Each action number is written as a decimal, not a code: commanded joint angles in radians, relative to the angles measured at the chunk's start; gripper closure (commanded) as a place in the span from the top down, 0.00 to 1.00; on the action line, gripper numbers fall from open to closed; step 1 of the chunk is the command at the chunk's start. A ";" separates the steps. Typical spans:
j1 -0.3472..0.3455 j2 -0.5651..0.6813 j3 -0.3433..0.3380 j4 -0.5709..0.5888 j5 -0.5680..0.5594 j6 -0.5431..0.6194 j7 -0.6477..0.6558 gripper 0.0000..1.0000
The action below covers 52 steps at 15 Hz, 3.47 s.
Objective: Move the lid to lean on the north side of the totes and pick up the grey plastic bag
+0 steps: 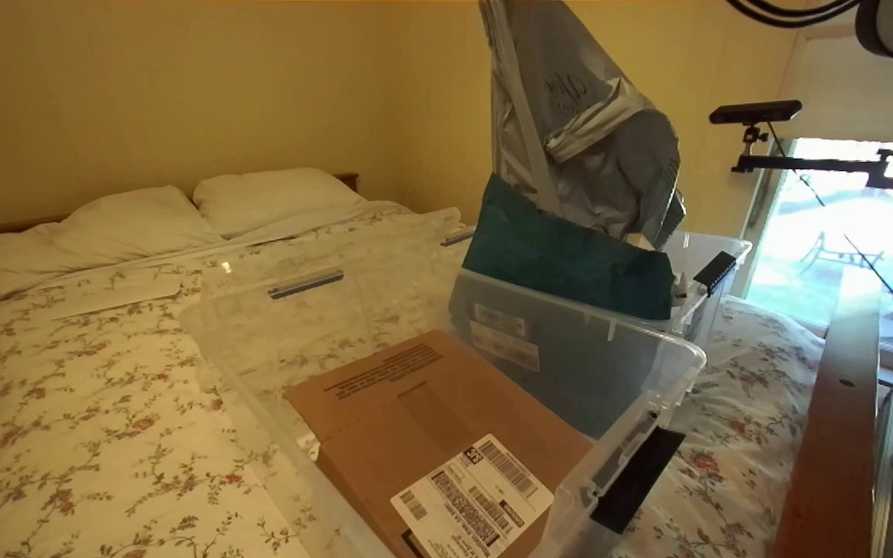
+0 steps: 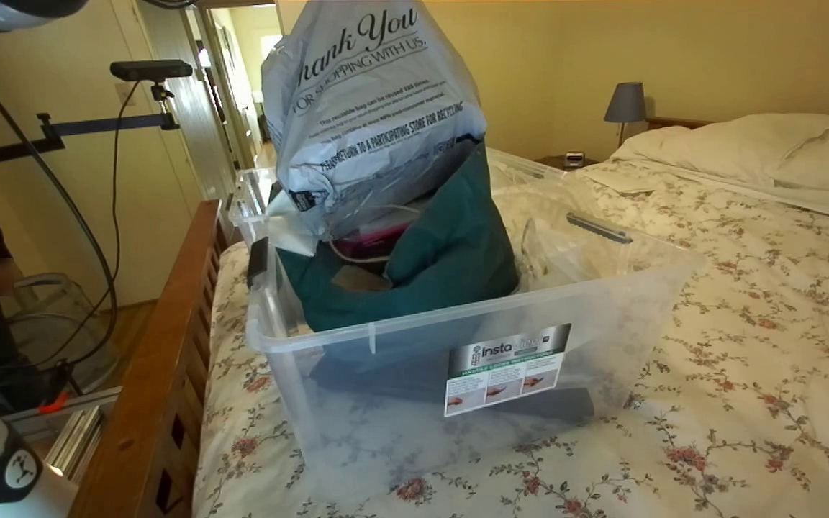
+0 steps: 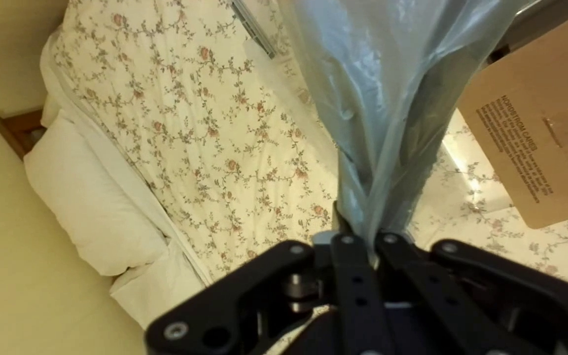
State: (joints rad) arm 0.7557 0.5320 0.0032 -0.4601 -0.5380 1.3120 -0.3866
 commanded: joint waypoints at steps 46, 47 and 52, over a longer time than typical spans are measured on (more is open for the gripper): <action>-0.254 0.006 -0.019 0.004 0.097 -0.244 0.414 0.99; -0.261 -0.003 -0.002 0.003 0.146 -0.247 0.426 1.00; -0.280 0.019 -0.009 0.037 0.160 -0.280 0.405 1.00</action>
State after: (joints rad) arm 0.5071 0.5393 -0.0220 -0.4577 -0.4446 1.0448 0.0036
